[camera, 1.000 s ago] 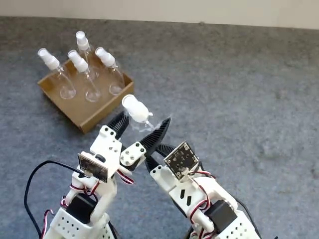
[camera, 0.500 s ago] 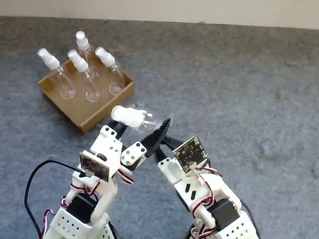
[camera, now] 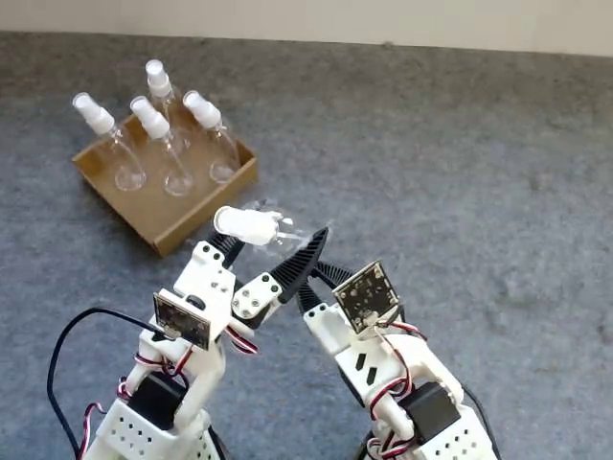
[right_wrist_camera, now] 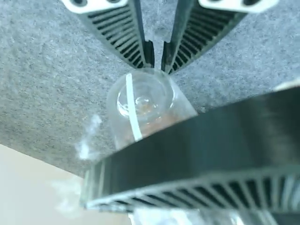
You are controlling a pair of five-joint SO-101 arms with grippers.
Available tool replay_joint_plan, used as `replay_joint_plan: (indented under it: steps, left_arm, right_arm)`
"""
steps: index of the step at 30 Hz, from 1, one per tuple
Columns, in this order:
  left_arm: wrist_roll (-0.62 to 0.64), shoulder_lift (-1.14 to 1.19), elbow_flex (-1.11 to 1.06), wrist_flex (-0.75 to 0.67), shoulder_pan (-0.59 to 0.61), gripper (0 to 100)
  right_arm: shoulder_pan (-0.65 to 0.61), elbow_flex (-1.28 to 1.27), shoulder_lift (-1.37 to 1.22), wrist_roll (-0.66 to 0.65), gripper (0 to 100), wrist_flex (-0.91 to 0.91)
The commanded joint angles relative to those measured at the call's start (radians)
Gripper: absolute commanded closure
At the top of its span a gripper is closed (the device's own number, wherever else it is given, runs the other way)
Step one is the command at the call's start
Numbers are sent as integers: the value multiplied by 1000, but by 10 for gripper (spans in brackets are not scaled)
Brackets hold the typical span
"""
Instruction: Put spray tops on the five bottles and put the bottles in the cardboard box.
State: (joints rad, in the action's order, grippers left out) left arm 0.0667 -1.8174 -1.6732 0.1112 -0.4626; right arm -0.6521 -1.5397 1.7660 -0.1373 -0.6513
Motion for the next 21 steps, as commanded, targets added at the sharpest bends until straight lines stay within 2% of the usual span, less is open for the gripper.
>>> replay_joint_plan:
  steps: [1,16,21]
  left_arm:
    - [8,-1,-21,-20,10,819]
    - [9,-1,-21,-18,10,819]
    - [8,-1,-21,-18,10,819]
  right_arm:
    - [-10,16,13,-3,980,38]
    - [107,21,13,-5,980,41]
    - [110,22,13,-5,980,41]
